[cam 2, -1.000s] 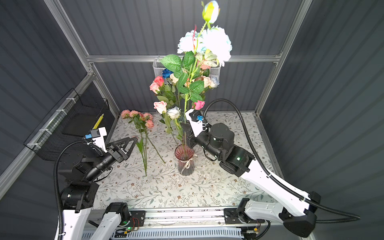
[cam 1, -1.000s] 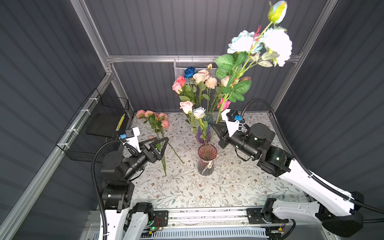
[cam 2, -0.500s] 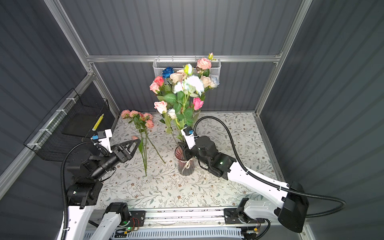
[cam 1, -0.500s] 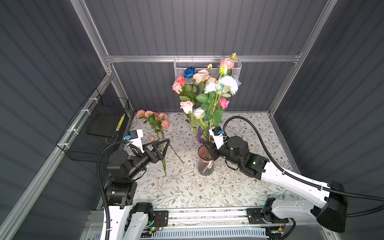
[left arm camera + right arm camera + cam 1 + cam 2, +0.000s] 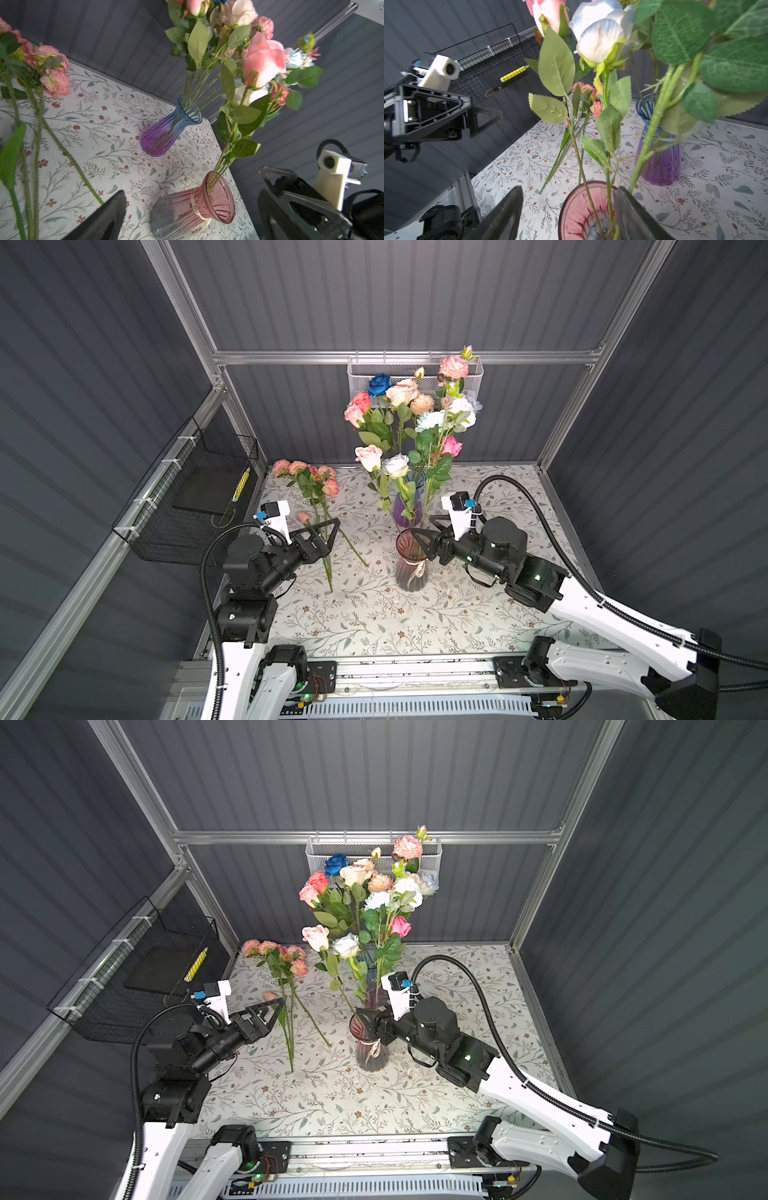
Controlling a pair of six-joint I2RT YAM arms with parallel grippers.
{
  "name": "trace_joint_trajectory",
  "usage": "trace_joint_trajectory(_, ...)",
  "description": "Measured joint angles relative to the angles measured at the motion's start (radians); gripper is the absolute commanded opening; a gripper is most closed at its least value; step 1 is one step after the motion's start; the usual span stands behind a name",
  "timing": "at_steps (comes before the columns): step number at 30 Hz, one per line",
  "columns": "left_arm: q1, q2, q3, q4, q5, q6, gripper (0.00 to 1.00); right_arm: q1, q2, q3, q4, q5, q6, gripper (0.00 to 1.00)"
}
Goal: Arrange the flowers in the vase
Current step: 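Lower the white flower into the red-pink vase with the right gripper while left withdraws, then open the right gripper and withdraw it while the left gripper returns to the flowers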
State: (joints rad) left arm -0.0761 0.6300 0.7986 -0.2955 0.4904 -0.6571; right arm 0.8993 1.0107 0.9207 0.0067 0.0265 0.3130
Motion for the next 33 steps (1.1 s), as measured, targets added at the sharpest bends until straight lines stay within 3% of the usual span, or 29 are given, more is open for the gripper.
trace_joint_trajectory(4, 0.0, 0.047, -0.01, -0.035, -0.05, 0.001, 0.91, 0.0, -0.065, -0.031, -0.031, -0.017, 0.029, 0.72)
trace_joint_trajectory(8, 0.0, 0.156, -0.018, -0.072, -0.137, 0.019, 0.66, 0.0, -0.146, -0.059, -0.055, -0.023, 0.051, 0.7)
trace_joint_trajectory(10, 0.0, 0.236, -0.029, -0.08, -0.175, 0.023, 0.6, 0.0, -0.178, -0.067, -0.063, -0.024, 0.059, 0.7)
trace_joint_trajectory(21, -0.007, 0.7, -0.072, 0.007, -0.342, 0.045, 0.5, 0.0, -0.243, -0.1, -0.102, -0.024, 0.072, 0.68)
trace_joint_trajectory(33, -0.053, 1.111, 0.38, -0.061, -0.579, 0.151, 0.42, 0.0, -0.288, -0.125, -0.126, -0.023, 0.069, 0.68)
